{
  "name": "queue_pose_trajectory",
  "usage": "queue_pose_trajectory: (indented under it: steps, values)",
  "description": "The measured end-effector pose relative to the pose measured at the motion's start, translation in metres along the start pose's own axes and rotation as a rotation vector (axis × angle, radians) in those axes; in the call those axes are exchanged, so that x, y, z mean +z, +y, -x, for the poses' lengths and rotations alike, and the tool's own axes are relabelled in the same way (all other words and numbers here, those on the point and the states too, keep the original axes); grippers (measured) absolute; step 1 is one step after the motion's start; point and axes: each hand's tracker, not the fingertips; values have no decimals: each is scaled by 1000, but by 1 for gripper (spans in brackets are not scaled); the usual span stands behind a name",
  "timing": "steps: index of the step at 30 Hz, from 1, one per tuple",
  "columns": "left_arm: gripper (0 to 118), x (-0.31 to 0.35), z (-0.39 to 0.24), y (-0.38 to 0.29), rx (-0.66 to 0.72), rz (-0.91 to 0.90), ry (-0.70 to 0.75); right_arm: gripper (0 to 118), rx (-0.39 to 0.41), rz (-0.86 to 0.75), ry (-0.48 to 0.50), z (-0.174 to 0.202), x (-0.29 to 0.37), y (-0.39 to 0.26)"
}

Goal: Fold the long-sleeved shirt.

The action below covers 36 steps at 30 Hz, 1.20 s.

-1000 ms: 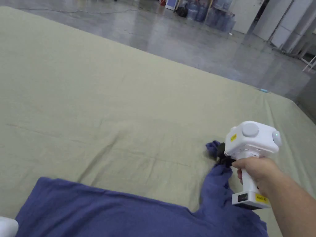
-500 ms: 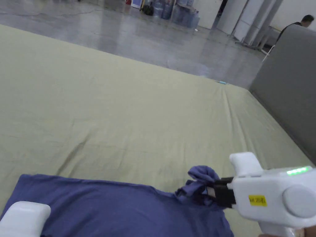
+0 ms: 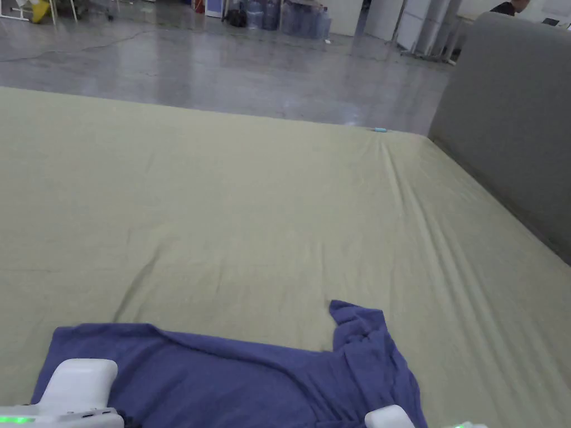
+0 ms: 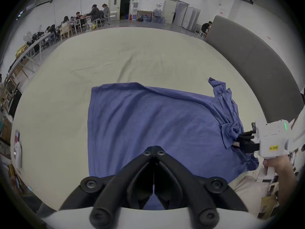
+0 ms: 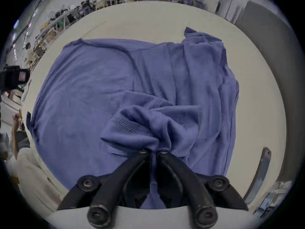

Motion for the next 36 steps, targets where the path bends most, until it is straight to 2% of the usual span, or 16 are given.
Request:
queue_pose_trajectory:
  steps: [4, 6, 7, 9, 12, 13, 14, 15, 16, 18, 22, 26, 27, 29, 31, 36]
  values:
    - [0, -1, -1, -1, 5, 8, -8, 14, 9, 19, 25, -7, 12, 7]
    - [0, 0, -1, 0, 11, 11, -16, 76, -14, -49, 59, -10, 41, 8]
    - [0, 3, -2, 0, 12, 8, -17, 95, -19, -98, 34, -9, 61, 6]
    - [0, 7, -2, 0, 9, -1, -18, 97, -48, -198, 9, -11, 102, -1]
    - [0, 9, -2, -1, 12, -4, -21, 97, -70, -268, 87, -11, 142, -20]
    - [0, 10, -3, -2, 14, -4, -19, 97, -69, -264, 81, -9, 145, -27]
    - [0, 10, -3, -3, 21, -1, -19, 87, -74, -253, 70, -5, 144, -35]
    - [0, 11, -3, -5, 31, 1, -19, 52, -67, -243, 63, -1, 140, -44]
    - [0, 12, -3, -7, 41, 2, -18, 0, -34, -227, 27, 4, 136, -51]
    - [0, 15, -5, -15, 62, -10, -14, 0, -26, -162, -19, 16, 119, -62]
    - [0, 18, -1, -38, 165, 25, -39, 0, -98, -152, 164, 9, 113, -62]
    - [0, 6, 19, -10, 151, 25, -22, 0, -75, -183, 157, 11, 114, -55]
    - [28, -1, 29, 5, 145, 14, -11, 0, -72, -193, 152, 12, 114, -56]
    - [118, -29, 47, 40, 86, 12, 131, 0, -88, -205, 163, 8, 116, -57]
    - [114, -51, 70, 75, 87, -15, 175, 0, -126, -205, 184, -2, 117, -54]
    - [113, -133, 104, 109, 127, 144, 208, 0, -157, -187, 173, -10, 105, -57]
